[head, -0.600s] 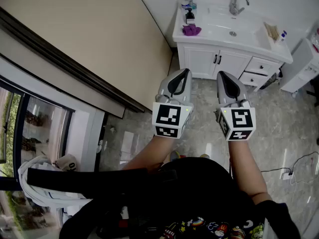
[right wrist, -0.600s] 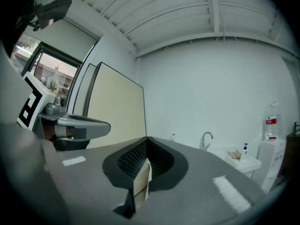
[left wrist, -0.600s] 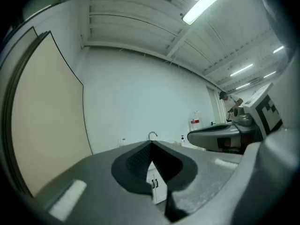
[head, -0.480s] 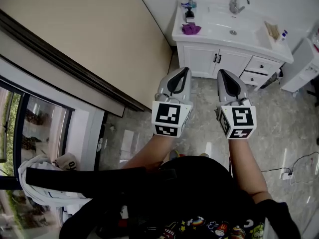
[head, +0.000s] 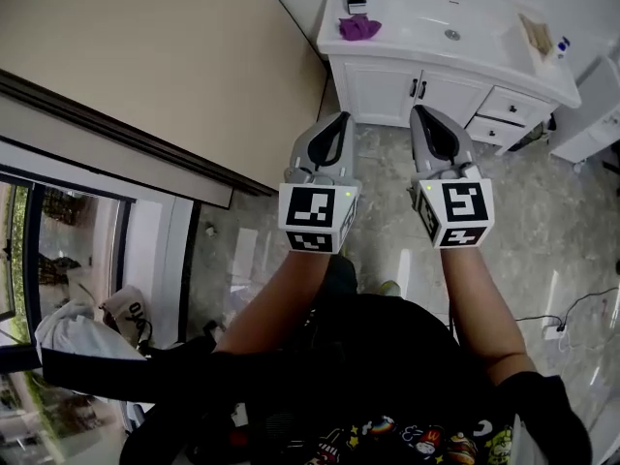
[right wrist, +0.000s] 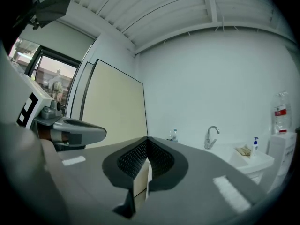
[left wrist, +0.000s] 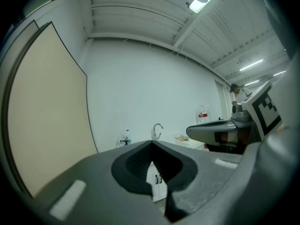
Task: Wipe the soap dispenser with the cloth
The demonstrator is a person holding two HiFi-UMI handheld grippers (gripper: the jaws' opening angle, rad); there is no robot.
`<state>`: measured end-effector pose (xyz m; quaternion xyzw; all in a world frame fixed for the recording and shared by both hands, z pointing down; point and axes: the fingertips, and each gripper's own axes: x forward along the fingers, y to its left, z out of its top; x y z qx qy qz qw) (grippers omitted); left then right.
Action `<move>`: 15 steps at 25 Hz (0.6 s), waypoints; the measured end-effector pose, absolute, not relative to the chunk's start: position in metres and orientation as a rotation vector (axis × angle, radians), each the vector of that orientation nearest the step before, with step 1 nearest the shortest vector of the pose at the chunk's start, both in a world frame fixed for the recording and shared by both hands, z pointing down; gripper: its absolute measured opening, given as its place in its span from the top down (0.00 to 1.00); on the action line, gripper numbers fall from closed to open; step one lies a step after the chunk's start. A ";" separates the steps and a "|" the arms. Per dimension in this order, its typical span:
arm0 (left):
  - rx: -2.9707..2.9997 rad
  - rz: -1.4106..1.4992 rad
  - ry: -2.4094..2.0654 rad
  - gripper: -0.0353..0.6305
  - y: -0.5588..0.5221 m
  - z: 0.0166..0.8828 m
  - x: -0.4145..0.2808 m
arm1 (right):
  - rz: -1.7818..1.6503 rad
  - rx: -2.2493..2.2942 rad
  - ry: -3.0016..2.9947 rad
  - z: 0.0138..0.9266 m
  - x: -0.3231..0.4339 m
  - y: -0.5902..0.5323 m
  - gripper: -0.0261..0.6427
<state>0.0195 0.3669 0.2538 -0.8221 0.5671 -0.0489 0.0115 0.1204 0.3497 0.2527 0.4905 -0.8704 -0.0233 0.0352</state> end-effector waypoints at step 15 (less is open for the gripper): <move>-2.759 -0.214 1.526 0.95 -0.019 0.292 -0.057 | 0.127 1.573 -2.504 0.324 0.023 -0.004 0.92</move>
